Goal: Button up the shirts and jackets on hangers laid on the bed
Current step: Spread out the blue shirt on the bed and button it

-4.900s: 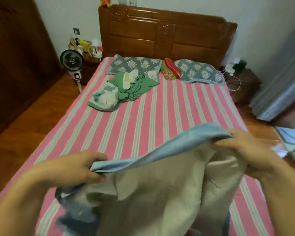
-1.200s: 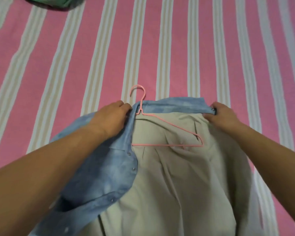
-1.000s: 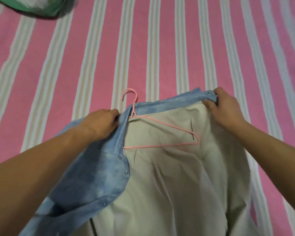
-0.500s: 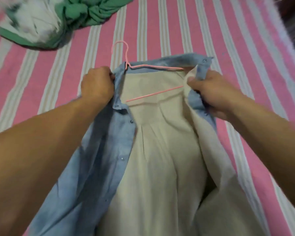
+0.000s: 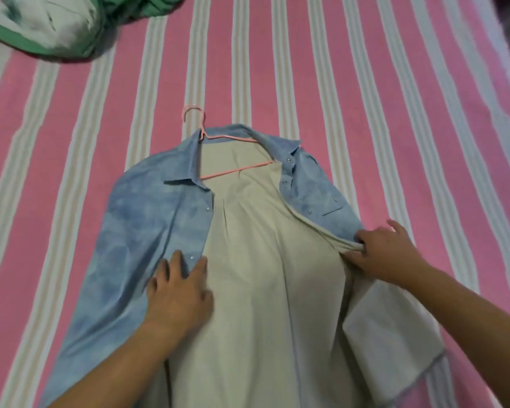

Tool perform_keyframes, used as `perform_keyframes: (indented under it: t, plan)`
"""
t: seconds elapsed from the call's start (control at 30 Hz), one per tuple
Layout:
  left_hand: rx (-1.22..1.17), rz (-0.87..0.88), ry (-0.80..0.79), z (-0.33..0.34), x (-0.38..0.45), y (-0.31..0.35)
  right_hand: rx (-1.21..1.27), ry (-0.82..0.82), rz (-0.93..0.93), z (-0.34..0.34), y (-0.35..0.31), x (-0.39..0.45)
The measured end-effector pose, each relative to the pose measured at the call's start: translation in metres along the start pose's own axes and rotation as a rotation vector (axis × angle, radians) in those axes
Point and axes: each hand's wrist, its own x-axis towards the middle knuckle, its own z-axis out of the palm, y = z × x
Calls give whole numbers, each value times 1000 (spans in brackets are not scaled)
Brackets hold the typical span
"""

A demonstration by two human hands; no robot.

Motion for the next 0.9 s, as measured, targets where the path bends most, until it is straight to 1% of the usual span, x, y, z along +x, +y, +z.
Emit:
perform_keyframes:
  t: [0.07, 0.1, 0.13, 0.17, 0.2, 0.23, 0.27, 0.3, 0.33, 0.37, 0.43, 0.47, 0.5, 0.53, 0.57, 0.6, 0.63, 0.67, 0.7, 0.73, 0.77, 0.8, 0.83, 0.87, 0.9]
  plan:
    - [70, -76, -40, -1, -2, -7, 6, -81, 17, -11, 16, -4]
    - [89, -103, -31, -4, -3, -10, -8, -80, 31, -20, 20, -9]
    - [60, -115, -15, -8, -2, -12, -36, -38, 41, -33, 23, -18]
    - [-25, -120, 2, -13, -2, -13, -42, 18, 50, -50, 22, -28]
    - [-138, -120, 31, -19, -4, -16, 31, 62, 57, -67, 19, -38]
    - [-266, -113, 92, -26, -8, -17, 166, 66, 55, -85, 10, -50]
    - [-375, -106, 159, -33, -13, -20, 341, 14, 39, -100, -2, -63]
    - [-475, -90, 235, -40, -19, -23, 497, -65, -13, -113, -22, -78]
    - [-533, -50, 289, -48, -27, -24, 567, -144, -127, -119, -44, -92]
    - [-554, -10, 308, -55, -36, -23, 604, -240, -286, -116, -69, -109]
    - [-611, -36, 257, -59, -46, -20, 608, -500, -609, -89, -124, -134]
    - [-633, -77, 211, -58, -50, -16, 566, -632, -710, -71, -144, -144]
    - [-653, -103, 161, -56, -51, -8, 563, -746, -754, -55, -154, -148]
    - [-645, -113, 94, -50, -52, -1, 673, -851, -736, -41, -154, -145]
    - [-608, -109, 15, -44, -53, 8, 925, -919, -668, -31, -145, -137]
    - [-550, -93, -54, -35, -55, 15, 1252, -919, -549, -25, -131, -127]
    - [-506, -73, -108, -25, -58, 25, 1566, -805, -373, -16, -111, -115]
    - [-498, -69, -155, -17, -62, 35, 1803, -588, -158, -12, -87, -104]
    - [-530, -82, -203, -9, -66, 46, 1908, -312, 81, -3, -60, -93]
    - [-598, -114, -259, -2, -71, 56, 1882, -65, 287, 7, -32, -82]
    - [-673, -164, -312, 3, -75, 66, 1736, 103, 454, 18, -6, -74]
    - [-733, -218, -344, 8, -78, 74, 1541, 149, 564, 36, 13, -66]
    - [-750, -248, -358, 15, -78, 76, 1334, 99, 621, 51, 25, -59]
    - [-727, -250, -369, 19, -79, 74, 1153, -17, 620, 64, 30, -53]
    - [-681, -238, -382, 19, -79, 70, 1033, -111, 581, 71, 26, -48]
